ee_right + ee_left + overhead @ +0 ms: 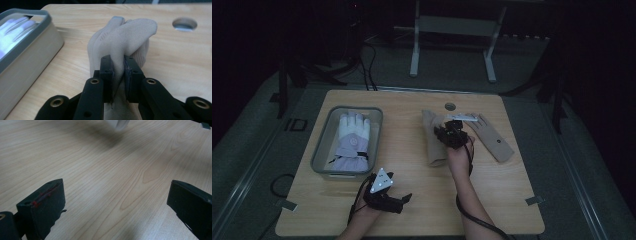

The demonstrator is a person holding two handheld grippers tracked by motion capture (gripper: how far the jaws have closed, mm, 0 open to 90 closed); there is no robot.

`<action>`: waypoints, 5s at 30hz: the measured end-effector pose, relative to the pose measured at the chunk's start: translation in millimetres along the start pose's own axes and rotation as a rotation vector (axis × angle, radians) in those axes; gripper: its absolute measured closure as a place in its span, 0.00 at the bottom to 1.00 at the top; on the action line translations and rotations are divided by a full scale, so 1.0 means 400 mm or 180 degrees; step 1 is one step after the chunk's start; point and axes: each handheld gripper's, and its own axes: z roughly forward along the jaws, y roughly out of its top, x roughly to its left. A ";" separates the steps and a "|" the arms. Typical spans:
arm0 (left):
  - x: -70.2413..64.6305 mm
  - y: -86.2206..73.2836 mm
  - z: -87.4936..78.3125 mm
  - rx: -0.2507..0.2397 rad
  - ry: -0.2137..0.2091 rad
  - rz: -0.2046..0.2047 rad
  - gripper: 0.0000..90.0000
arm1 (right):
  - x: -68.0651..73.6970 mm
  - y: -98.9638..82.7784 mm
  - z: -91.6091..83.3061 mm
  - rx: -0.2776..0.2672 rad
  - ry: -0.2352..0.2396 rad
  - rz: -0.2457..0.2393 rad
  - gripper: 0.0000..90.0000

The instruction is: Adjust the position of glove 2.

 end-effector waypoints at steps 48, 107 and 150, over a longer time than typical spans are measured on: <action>0.007 -0.014 0.007 0.0026 -0.0025 -0.0029 0.02 | -0.195 -0.052 -0.078 0.0368 0.0628 -0.0348 0.15; 0.006 -0.018 0.013 0.0049 -0.0121 -0.0011 0.02 | -0.534 -0.038 0.011 0.0812 -0.0343 -0.0567 0.83; 0.001 -0.013 0.011 0.0019 -0.0148 0.0009 0.02 | -0.341 -0.197 -0.203 0.0354 -0.0846 0.0441 0.84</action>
